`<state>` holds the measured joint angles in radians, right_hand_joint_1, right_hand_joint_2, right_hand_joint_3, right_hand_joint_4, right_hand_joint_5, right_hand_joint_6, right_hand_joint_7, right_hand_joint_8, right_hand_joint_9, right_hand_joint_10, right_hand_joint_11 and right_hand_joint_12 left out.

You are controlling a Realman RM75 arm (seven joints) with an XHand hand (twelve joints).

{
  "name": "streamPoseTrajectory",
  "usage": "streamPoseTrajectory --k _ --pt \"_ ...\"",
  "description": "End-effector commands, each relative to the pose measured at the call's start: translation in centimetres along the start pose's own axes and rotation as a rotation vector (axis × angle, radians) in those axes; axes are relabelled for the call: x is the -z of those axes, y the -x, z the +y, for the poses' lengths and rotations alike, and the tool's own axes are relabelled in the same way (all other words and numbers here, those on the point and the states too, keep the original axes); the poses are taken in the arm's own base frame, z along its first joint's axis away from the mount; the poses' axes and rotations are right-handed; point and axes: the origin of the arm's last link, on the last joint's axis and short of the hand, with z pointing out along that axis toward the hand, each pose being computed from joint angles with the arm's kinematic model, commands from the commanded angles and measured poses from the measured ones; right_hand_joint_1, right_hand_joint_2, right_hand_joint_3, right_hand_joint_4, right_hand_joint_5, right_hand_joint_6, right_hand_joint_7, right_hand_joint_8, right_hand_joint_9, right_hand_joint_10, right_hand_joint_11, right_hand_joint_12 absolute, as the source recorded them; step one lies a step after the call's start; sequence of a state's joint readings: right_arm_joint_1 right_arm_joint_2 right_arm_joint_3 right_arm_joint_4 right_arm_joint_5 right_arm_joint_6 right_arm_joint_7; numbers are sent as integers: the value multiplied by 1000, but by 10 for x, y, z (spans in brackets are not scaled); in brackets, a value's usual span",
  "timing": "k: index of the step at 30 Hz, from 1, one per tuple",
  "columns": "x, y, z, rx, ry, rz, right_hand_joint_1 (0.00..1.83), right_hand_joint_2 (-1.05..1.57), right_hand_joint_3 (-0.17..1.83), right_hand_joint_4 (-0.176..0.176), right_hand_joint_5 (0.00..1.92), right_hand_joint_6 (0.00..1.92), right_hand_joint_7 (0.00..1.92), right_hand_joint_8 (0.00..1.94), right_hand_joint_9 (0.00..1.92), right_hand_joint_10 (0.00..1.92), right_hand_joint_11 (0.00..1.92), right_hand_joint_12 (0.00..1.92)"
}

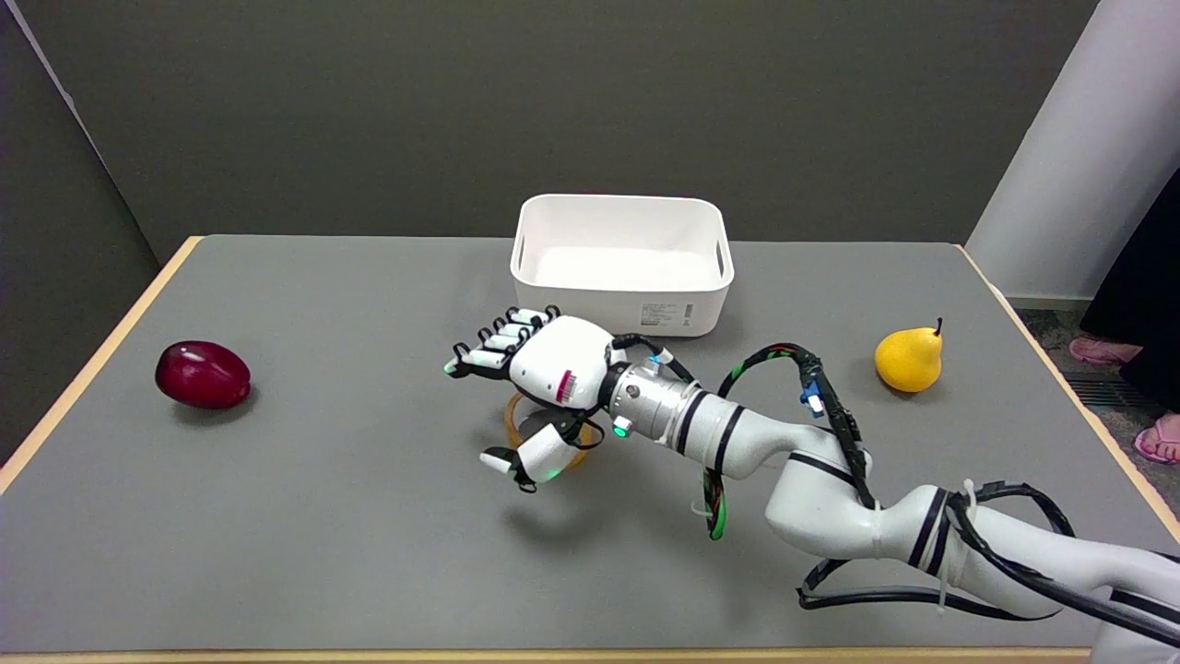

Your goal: Pick up yellow tape.

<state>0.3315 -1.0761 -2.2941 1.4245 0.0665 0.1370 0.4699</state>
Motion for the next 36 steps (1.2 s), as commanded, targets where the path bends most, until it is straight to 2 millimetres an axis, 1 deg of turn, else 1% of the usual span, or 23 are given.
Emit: streamPoseTrajectory --k 1,4,14,18,20,22,24,31,35,36 --pt "16 26 9 -70 55 -96 255 548 945 136 218 458 352 384 297 668 197 1245" --pt "20 30 11 -75 63 -104 252 545 944 136 216 456 349 380 293 664 196 1247" --pt "25 34 15 -73 67 -92 259 541 944 135 213 453 342 374 290 663 195 1253" --pt "25 34 15 -71 62 -80 376 556 966 126 201 462 332 401 301 694 205 1293" --pt "25 33 15 -71 61 -78 499 577 965 124 198 465 346 418 339 750 254 1354" --pt "25 33 15 -71 59 -73 522 581 965 123 199 467 356 428 350 764 266 1371" --pt "25 32 14 -74 58 -69 567 601 946 123 211 448 386 417 379 824 328 1426" --pt "25 29 15 -77 58 -60 585 602 945 123 217 453 404 435 400 859 371 1477" --pt "24 27 13 -81 55 -55 641 608 949 123 224 464 420 458 424 898 414 1517" --pt "24 27 13 -82 56 -53 698 620 950 124 239 488 440 490 445 930 442 1539"
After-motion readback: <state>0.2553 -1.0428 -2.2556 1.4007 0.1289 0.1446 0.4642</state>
